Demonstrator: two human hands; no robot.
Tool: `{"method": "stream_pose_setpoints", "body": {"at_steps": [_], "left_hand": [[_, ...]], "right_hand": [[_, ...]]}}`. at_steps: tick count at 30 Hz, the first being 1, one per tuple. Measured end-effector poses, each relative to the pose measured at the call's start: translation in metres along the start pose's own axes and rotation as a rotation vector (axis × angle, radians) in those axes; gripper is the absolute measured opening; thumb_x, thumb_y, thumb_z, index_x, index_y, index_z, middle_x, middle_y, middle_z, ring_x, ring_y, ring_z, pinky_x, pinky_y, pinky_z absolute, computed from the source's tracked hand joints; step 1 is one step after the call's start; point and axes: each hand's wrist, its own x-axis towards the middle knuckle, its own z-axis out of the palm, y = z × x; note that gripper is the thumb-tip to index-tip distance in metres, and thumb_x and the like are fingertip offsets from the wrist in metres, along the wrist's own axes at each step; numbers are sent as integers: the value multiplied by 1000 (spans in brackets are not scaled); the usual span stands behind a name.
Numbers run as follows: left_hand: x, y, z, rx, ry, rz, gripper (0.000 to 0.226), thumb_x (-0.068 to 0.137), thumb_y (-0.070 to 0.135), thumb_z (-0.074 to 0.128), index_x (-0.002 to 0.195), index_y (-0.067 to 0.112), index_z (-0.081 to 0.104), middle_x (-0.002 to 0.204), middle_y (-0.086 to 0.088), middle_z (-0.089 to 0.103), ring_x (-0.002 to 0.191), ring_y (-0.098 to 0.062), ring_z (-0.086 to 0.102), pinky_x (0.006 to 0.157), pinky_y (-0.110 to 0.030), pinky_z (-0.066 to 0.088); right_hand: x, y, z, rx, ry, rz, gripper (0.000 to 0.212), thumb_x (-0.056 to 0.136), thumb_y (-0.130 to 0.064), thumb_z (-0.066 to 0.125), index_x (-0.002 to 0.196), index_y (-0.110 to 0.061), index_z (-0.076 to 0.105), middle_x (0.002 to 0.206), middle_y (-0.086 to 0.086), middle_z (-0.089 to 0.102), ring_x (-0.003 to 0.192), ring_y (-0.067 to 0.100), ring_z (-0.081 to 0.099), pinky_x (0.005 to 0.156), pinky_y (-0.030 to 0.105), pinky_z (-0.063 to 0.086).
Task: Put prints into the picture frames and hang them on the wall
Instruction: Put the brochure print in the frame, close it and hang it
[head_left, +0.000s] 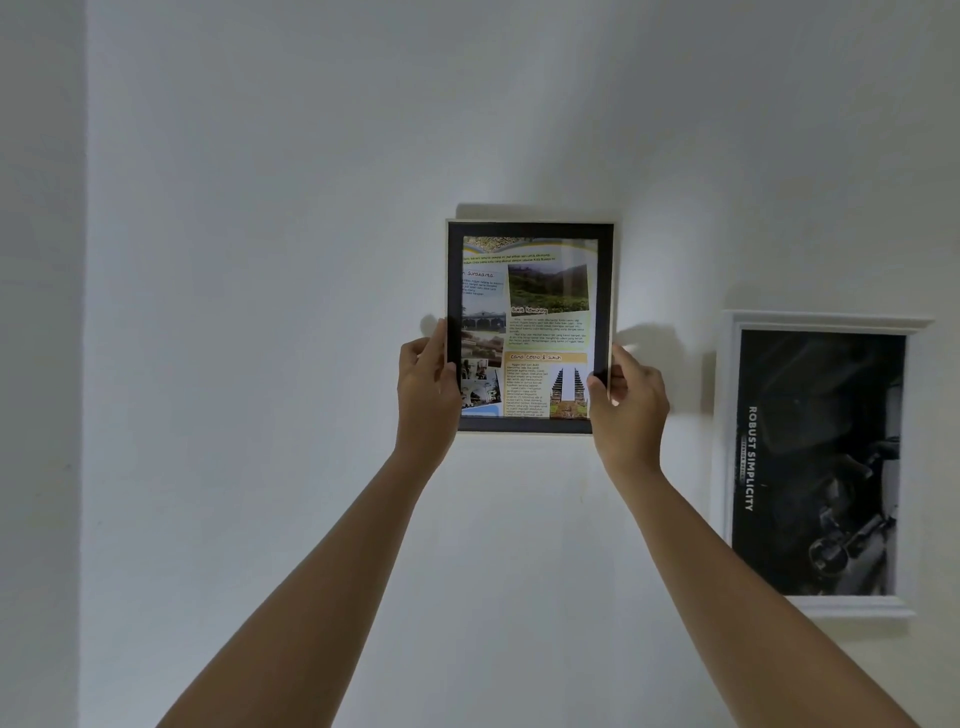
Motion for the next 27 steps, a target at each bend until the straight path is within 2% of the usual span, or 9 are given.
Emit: {"method": "stream_pose_setpoints", "body": {"at_steps": [2, 6, 12, 15, 17, 19, 21, 23, 27], "left_hand": [[-1, -1, -1, -2, 1, 7, 48, 93, -5, 38, 137, 13, 41, 112, -7, 40, 103, -13, 49, 75, 0, 42], [-3, 0, -4, 12, -1, 21, 46, 93, -5, 39, 136, 9, 43, 113, -8, 41, 103, -16, 50, 74, 1, 41], [-6, -3, -5, 64, -26, 28, 45, 93, -1, 41, 136, 10, 44, 113, -3, 42, 107, -17, 50, 77, 1, 41], [-8, 0, -7, 95, -47, 20, 44, 93, 1, 42, 136, 11, 43, 113, 0, 42, 109, -16, 50, 80, 0, 41], [-8, 4, -9, 123, -60, 29, 42, 93, 3, 43, 134, 11, 44, 113, 2, 42, 110, -16, 49, 88, -11, 44], [-9, 7, -12, 152, -72, 30, 40, 93, 6, 44, 132, 11, 46, 114, 3, 43, 113, -19, 48, 95, -28, 44], [-9, 12, -14, 188, -81, 8, 39, 93, 10, 45, 132, 12, 46, 118, 1, 46, 116, -21, 45, 99, -36, 40], [-10, 20, -15, 239, -82, -10, 39, 94, 15, 46, 133, 11, 45, 126, -5, 47, 120, -21, 41, 101, -31, 36], [-6, 47, -15, 348, -58, 51, 38, 94, 17, 48, 131, 6, 47, 131, -9, 47, 124, -22, 38, 90, -9, 20]], "right_hand": [[-2, 1, -1, 0, 3, 10, 43, 86, -3, 60, 128, -6, 52, 107, 19, 53, 85, 14, 51, 81, -1, 32], [-4, 1, -3, -7, -2, 39, 40, 86, -5, 61, 126, -5, 53, 111, 16, 52, 90, 15, 53, 87, 19, 45], [-5, 2, -6, -57, -2, 32, 30, 86, -4, 60, 115, -3, 58, 107, 16, 55, 90, 16, 53, 88, 31, 51], [-5, 0, -10, -83, -6, 2, 21, 87, -3, 58, 108, -2, 60, 105, 16, 58, 93, 19, 56, 85, 32, 51], [-4, -2, -13, -97, -14, 2, 19, 87, -3, 57, 105, -1, 61, 105, 16, 60, 96, 23, 58, 85, 31, 50], [-3, -4, -17, -105, -34, 20, 25, 88, -5, 56, 113, -2, 60, 110, 16, 61, 100, 24, 59, 86, 25, 46], [-1, -7, -22, -104, -71, 46, 30, 90, -6, 55, 120, -3, 57, 116, 14, 60, 104, 24, 58, 86, 21, 41], [2, -9, -31, -108, -106, 68, 32, 90, -7, 54, 122, -3, 56, 118, 14, 60, 106, 24, 58, 86, 19, 39], [14, -12, -53, -107, -149, 69, 31, 90, -8, 53, 120, -3, 58, 118, 13, 60, 106, 24, 58, 85, 16, 38]]}}
